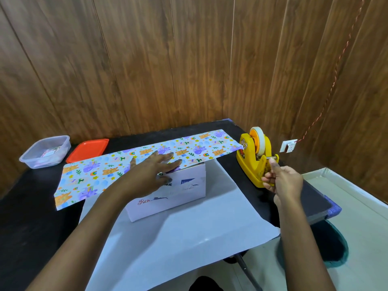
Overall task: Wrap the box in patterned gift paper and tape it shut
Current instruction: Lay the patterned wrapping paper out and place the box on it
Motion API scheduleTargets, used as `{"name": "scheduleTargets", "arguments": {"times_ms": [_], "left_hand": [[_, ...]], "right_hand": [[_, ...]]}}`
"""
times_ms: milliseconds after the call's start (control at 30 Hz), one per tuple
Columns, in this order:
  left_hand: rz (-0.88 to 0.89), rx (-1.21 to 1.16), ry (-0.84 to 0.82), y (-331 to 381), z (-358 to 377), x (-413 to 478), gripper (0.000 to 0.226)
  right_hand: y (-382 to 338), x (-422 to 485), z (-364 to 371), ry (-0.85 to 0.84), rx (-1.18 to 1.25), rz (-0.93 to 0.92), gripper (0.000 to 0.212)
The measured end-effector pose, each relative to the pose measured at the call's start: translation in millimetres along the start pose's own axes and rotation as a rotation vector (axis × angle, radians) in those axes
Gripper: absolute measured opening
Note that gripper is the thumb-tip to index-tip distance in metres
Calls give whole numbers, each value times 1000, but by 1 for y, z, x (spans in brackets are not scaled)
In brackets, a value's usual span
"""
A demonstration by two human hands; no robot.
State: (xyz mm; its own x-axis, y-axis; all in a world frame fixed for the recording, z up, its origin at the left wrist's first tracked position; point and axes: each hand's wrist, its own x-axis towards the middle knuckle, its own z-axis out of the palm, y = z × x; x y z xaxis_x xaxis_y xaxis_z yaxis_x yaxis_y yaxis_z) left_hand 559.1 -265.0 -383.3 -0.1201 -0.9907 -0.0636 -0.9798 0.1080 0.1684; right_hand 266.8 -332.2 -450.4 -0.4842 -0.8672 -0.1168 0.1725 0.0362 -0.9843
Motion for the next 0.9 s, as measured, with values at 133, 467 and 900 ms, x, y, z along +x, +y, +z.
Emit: {"name": "scheduleTargets", "arguments": {"times_ms": [133, 467, 900], "left_hand": [[-3, 0, -7, 0, 0, 0, 52], [-4, 16, -18, 2, -1, -2, 52], [6, 33, -5, -1, 1, -1, 52]], "right_hand": [[2, -2, 4, -37, 88, 74, 29], [-3, 2, 5, -182, 481, 429, 23], [1, -1, 8, -60, 135, 104, 32]]}}
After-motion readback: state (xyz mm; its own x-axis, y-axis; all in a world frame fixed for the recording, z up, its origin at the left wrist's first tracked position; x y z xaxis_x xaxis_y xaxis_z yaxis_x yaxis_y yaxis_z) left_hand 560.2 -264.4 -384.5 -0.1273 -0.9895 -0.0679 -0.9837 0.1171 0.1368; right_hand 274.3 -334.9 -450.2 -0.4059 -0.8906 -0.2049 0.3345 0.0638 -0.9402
